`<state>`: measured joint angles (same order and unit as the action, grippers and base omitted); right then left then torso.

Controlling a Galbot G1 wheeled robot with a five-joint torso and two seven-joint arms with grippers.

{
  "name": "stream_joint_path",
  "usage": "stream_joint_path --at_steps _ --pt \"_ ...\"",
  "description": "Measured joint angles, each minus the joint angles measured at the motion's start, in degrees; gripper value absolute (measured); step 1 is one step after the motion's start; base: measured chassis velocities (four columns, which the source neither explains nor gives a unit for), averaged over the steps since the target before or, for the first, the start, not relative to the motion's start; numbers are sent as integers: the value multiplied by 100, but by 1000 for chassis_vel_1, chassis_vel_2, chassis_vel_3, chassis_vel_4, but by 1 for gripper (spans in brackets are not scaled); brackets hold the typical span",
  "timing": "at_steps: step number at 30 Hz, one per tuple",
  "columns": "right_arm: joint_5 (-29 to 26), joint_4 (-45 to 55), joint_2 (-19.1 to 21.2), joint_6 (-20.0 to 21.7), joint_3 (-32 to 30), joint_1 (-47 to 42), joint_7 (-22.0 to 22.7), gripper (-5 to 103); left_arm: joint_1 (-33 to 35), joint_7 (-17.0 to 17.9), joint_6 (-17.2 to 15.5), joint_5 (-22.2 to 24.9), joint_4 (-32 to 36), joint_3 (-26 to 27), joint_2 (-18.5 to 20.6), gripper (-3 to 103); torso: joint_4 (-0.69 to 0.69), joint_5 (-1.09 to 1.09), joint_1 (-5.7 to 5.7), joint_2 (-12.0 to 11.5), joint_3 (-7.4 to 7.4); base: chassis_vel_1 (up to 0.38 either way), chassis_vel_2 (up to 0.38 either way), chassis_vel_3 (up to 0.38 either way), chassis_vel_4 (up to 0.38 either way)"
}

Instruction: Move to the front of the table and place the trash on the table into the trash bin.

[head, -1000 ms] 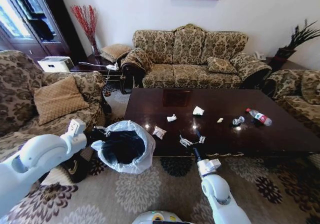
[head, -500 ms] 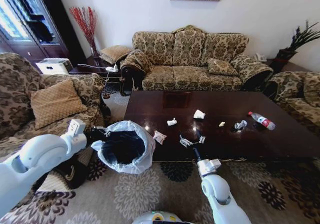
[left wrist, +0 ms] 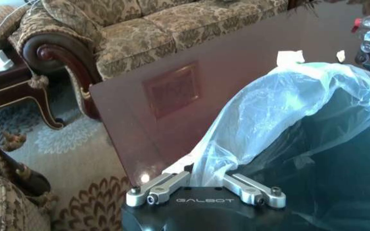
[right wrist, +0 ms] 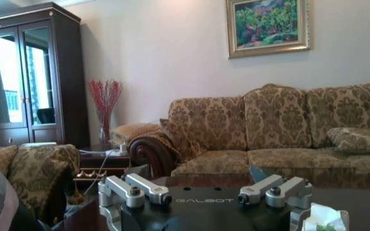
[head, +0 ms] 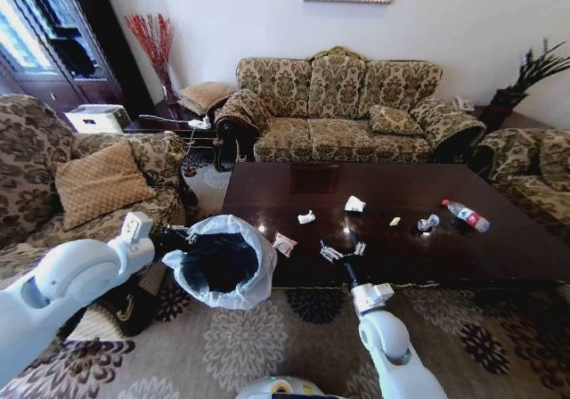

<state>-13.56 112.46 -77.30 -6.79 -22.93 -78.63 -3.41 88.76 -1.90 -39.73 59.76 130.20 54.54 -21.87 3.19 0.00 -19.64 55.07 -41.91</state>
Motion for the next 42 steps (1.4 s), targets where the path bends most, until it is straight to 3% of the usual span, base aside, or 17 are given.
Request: stream_joint_path --at_steps 28,33,34,41,42 --pt "-13 0 5 6 3 10 0 100 0 1 0 0 0 0 0 0 -1 -1 0 0 0 0 0 0 0" --pt "-414 244 295 770 206 418 202 100 0 1 0 0 0 0 0 0 -2 0 0 0 0 0 0 0 0" --pt "-414 244 295 770 206 418 202 100 0 1 0 0 0 0 0 0 -2 0 0 0 0 0 0 0 0" --pt "-1095 662 779 2063 544 1084 553 100 0 1 0 0 0 0 0 0 -2 0 -1 0 0 0 0 0 0" --pt "-1095 662 779 2063 544 1084 553 100 0 1 0 0 0 0 0 0 -2 0 -1 0 0 0 0 0 0"
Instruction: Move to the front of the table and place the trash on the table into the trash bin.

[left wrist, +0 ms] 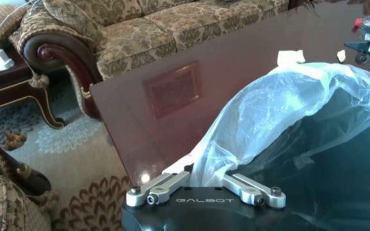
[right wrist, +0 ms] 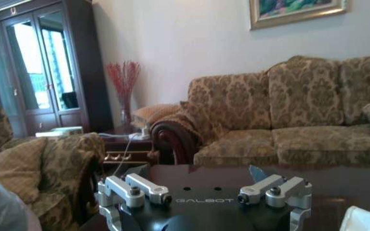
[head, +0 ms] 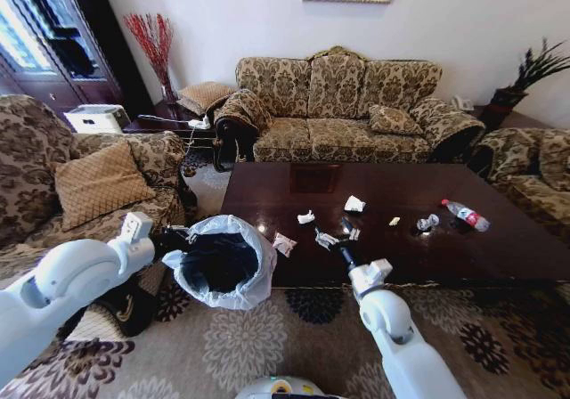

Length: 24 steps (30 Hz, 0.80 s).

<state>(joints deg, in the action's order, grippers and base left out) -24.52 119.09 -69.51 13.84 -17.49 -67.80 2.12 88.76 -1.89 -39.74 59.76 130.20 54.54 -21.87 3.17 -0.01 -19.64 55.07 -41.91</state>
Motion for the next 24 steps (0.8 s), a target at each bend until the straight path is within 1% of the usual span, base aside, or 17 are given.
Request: stream_joint_path --at_steps 1,2,3,4,5,6,7,9,11,12,13,16,17,19,21,22,24 --pt "-48 54 98 208 71 109 6 100 1 0 0 0 0 0 0 0 0 0 0 0 0 0 0 0 0" --pt "80 29 209 291 118 117 -153 100 0 -2 0 0 1 0 0 0 -4 -1 0 0 1 0 0 0 0" --pt "276 -61 373 455 119 39 -513 100 0 1 0 0 -1 1 0 0 -2 1 0 -1 -1 0 0 0 0" --pt "276 -61 373 455 119 39 -513 100 0 1 0 0 -1 1 0 0 -2 1 0 -1 -1 0 0 0 0" --pt "334 -63 469 520 77 -19 -775 100 0 1 0 0 -1 0 0 0 1 2 -1 -1 0 0 0 0 0" --pt "378 -94 597 470 24 -111 -982 100 0 2 0 0 -1 0 0 0 2 -1 0 -1 0 0 0 0 0" --pt "378 -94 597 470 24 -111 -982 100 0 2 0 0 -1 0 0 0 2 -1 0 -1 0 0 0 0 0" --pt "488 -202 728 289 -54 -225 -1144 100 0 0 0 0 0 0 0 0 3 0 0 -1 0 0 0 0 0" --pt "585 -371 737 132 -88 -217 -1250 100 0 0 0 0 -1 0 0 0 3 0 1 -1 0 0 0 0 0" --pt "619 -506 706 27 -65 -142 -1315 100 0 0 0 0 -1 0 0 0 3 0 1 -1 0 0 0 0 0" --pt "619 -506 706 27 -65 -142 -1315 100 0 0 0 0 -1 0 0 0 3 0 1 -1 0 0 0 0 0" --pt "757 -1150 489 -219 200 222 -1534 100 0 0 0 0 -1 0 0 0 -1 -1 1 -1 0 0 0 0 0" --pt "757 -1150 489 -219 200 222 -1534 100 0 0 0 0 -1 0 0 0 -1 -1 1 -1 0 0 0 0 0" --pt "857 -1725 252 -420 431 492 -1710 100 0 1 0 0 -1 0 0 0 0 1 1 -1 0 0 0 0 0" --pt "950 -2176 21 -536 650 696 -1801 100 0 0 0 0 -1 0 0 0 -1 0 1 -1 0 0 0 0 0" --pt "950 -2176 21 -536 650 696 -1801 100 0 0 0 0 -1 0 0 0 -1 0 1 -1 0 0 0 0 0" --pt "1175 -2569 -198 -681 776 818 -1819 100 0 0 0 0 -1 0 0 0 -2 1 0 -1 0 0 0 0 0"
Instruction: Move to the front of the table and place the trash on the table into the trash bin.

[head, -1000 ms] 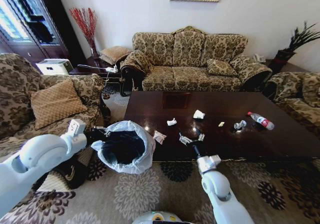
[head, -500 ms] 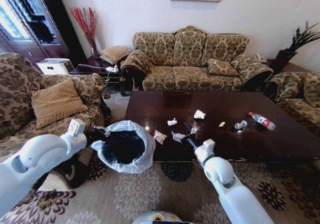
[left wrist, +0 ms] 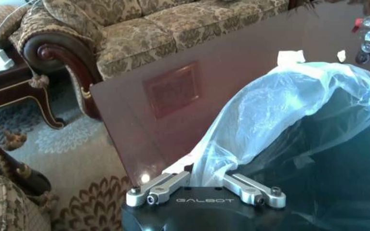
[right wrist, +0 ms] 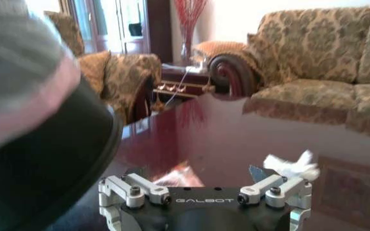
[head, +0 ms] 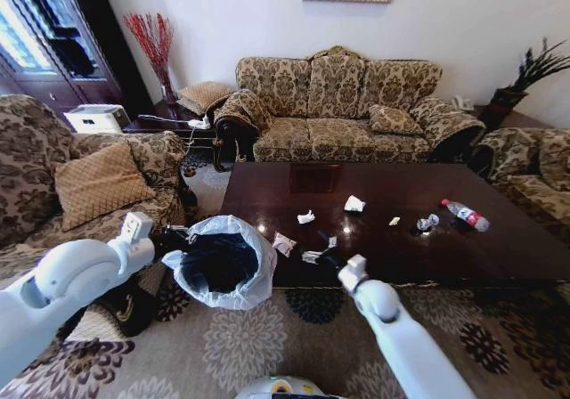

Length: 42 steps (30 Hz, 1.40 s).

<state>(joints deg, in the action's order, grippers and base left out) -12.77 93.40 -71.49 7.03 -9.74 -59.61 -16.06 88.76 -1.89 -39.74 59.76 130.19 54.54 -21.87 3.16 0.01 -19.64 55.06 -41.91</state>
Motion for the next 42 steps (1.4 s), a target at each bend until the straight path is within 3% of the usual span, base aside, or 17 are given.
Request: stream_joint_path --at_steps 9,16,20,22,23,27,30,35,39,40,42 --pt "592 -1046 -693 -566 39 264 172 100 0 0 0 0 0 0 0 0 1 -1 0 1 0 0 0 0 0" --pt "750 -1575 -960 -717 177 561 201 102 0 0 0 0 0 0 0 0 1 -2 0 1 0 0 0 0 0" --pt "804 -1831 -1037 -788 267 701 199 98 0 0 0 0 0 0 0 0 2 -2 0 1 0 0 0 0 0" --pt "827 -1898 -1070 -797 295 754 199 88 0 0 0 0 0 0 0 0 2 -2 0 1 0 0 0 0 0" --pt "827 -1898 -1070 -797 295 754 199 88 0 0 0 0 0 0 0 0 2 -2 0 1 0 0 0 0 0" --pt "836 -1905 -1032 -799 338 772 236 66 0 0 0 0 0 0 0 0 2 -2 0 1 0 0 0 0 0" --pt "828 -1856 -960 -798 336 730 260 61 0 0 0 0 0 0 0 0 2 -2 0 1 0 0 0 0 0" --pt "793 -1779 -846 -816 297 635 271 39 0 0 0 0 0 0 0 0 3 -1 0 1 1 0 0 0 0" --pt "758 -1730 -798 -819 284 591 321 34 0 0 0 0 0 0 0 0 2 -1 0 1 1 0 0 0 0" --pt "750 -1706 -784 -821 285 575 361 23 0 0 0 0 0 0 0 0 2 -1 0 1 1 0 0 0 0" --pt "729 -1681 -768 -819 286 560 398 18 0 0 0 0 0 0 0 0 1 -1 0 1 1 0 0 0 0"
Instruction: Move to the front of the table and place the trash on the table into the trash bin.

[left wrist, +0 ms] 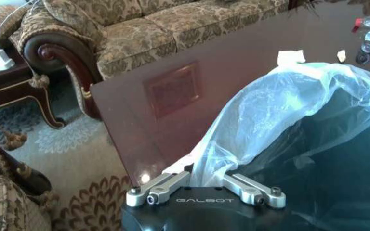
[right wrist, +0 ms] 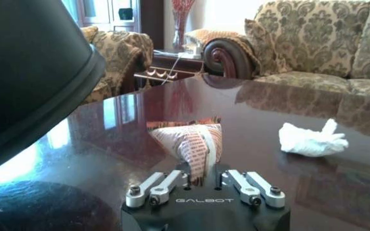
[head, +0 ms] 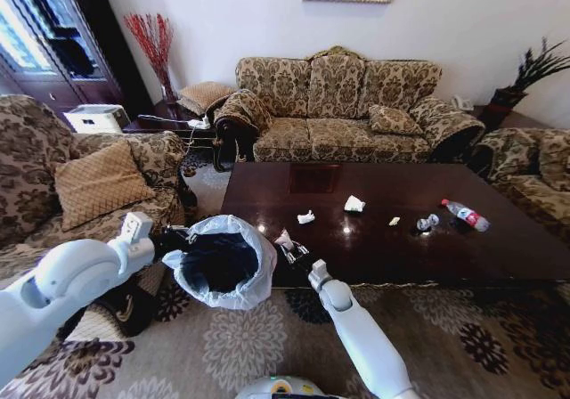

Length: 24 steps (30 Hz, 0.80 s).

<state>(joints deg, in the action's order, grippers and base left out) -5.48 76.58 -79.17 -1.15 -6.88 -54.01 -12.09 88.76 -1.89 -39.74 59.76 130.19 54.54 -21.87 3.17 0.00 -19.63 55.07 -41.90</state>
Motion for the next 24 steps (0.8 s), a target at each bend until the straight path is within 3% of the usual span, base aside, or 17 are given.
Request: stream_joint_path --at_steps 5,10,13,17,20,24 --pt "-262 363 147 107 -67 -137 186 3 0 0 0 0 0 0 0 0 2 0 0 0 -1 0 0 0 0" --pt "-690 1168 371 333 -145 -214 412 1 0 0 0 0 0 0 0 0 3 0 0 0 -1 0 0 0 0" --pt "-1254 2344 661 786 -83 -81 712 1 0 0 0 0 0 0 0 0 0 0 0 0 -1 0 0 0 0" --pt "-1743 3140 822 1085 1 85 816 1 0 0 0 0 0 0 0 0 0 0 0 0 -1 0 0 0 0" --pt "-2729 4304 1022 1546 434 450 853 1 0 0 0 0 0 0 0 0 1 -1 0 0 0 0 0 0 0" --pt "-3126 4903 1113 1745 1060 814 645 1 0 0 0 0 0 0 0 0 0 -1 0 0 0 0 0 0 0"
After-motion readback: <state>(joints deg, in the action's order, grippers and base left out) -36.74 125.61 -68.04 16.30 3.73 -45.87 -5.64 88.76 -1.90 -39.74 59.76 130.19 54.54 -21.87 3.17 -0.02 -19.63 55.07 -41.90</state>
